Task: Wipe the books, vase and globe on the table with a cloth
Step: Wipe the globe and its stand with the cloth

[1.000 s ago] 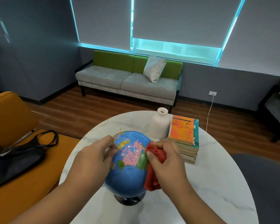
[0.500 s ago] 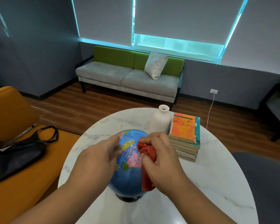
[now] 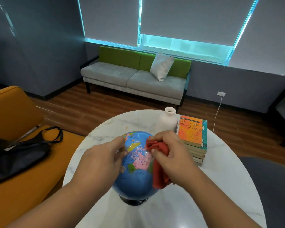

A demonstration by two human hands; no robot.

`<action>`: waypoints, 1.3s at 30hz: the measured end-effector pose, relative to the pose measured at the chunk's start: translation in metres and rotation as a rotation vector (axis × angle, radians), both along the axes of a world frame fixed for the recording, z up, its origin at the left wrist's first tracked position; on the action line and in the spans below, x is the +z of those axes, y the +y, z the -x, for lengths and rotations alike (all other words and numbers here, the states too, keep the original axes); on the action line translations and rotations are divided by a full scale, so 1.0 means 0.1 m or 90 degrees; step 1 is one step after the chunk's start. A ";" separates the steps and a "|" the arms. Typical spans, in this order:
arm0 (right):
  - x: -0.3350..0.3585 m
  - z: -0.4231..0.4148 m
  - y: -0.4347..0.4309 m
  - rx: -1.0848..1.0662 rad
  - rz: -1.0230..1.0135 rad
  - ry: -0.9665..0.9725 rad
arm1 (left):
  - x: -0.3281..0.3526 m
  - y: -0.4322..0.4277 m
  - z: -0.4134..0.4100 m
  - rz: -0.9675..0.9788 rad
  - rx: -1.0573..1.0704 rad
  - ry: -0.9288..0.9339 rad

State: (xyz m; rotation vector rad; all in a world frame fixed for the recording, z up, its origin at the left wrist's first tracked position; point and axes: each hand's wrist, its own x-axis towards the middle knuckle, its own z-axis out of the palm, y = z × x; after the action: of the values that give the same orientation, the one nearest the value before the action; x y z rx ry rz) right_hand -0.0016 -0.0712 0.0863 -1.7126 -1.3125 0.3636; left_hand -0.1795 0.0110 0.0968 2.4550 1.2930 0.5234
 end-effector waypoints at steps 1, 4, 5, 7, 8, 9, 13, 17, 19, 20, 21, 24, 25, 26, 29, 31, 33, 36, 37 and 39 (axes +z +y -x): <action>0.04 -0.02 0.00 -0.031 -0.005 0.042 | 0.00 0.00 0.00 -0.003 -0.001 0.004; 0.14 0.06 0.00 -0.039 -0.074 0.029 | 0.02 -0.01 -0.03 -0.013 -0.004 0.011; 0.15 0.13 0.00 0.010 -0.081 -0.016 | 0.03 -0.01 -0.02 -0.016 -0.004 0.010; 0.07 0.25 0.00 0.111 -0.047 -0.177 | 0.03 -0.02 0.00 -0.014 -0.006 -0.012; 0.01 0.27 0.00 0.131 -0.036 -0.237 | 0.02 -0.02 0.01 -0.010 -0.007 -0.022; -0.04 0.25 0.01 0.126 -0.044 -0.248 | 0.02 -0.01 0.01 -0.008 -0.006 -0.028; -0.13 0.06 0.01 0.042 -0.107 -0.053 | -0.01 0.02 0.01 -0.001 0.019 -0.046; -0.26 -0.14 -0.02 -0.097 -0.083 0.088 | -0.01 0.03 0.02 -0.009 0.033 -0.054; -0.27 -0.08 -0.03 -0.117 -0.091 0.064 | -0.01 0.02 0.01 -0.012 0.028 -0.055; -0.25 -0.01 -0.04 -0.099 -0.114 0.030 | -0.01 0.01 0.01 -0.013 0.026 -0.055; -0.22 0.07 -0.05 -0.060 -0.134 -0.018 | 0.00 0.00 0.01 -0.010 0.026 -0.056; -0.16 0.30 -0.07 0.130 -0.118 -0.215 | 0.02 -0.02 0.02 -0.005 0.019 -0.053; -0.15 0.30 -0.06 0.171 -0.112 -0.260 | 0.02 -0.02 0.02 -0.004 0.017 -0.049; -0.14 0.27 -0.03 0.187 -0.113 -0.277 | 0.01 -0.02 0.02 -0.002 0.018 -0.047; -0.07 0.10 0.08 0.132 -0.108 -0.206 | -0.01 0.02 0.02 0.000 0.030 -0.043; -0.03 0.00 0.15 0.056 -0.073 -0.129 | -0.03 0.04 0.01 -0.003 0.042 -0.036; 0.02 -0.01 0.20 0.025 -0.042 -0.102 | -0.06 0.06 0.01 0.000 0.045 -0.038; 0.12 0.09 0.19 0.121 -0.007 -0.198 | -0.07 0.07 0.04 0.012 0.030 -0.050; 0.16 0.12 0.19 0.174 0.019 -0.233 | -0.07 0.06 0.05 0.014 0.023 -0.047; 0.25 0.10 0.22 0.253 0.071 -0.271 | -0.06 0.02 0.06 0.016 0.013 -0.042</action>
State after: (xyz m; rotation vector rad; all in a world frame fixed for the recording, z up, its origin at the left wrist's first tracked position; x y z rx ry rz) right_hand -0.0118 -0.0491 0.1110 -1.6716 -1.9878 0.3104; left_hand -0.1852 0.0133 0.0911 2.3858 1.2912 0.5842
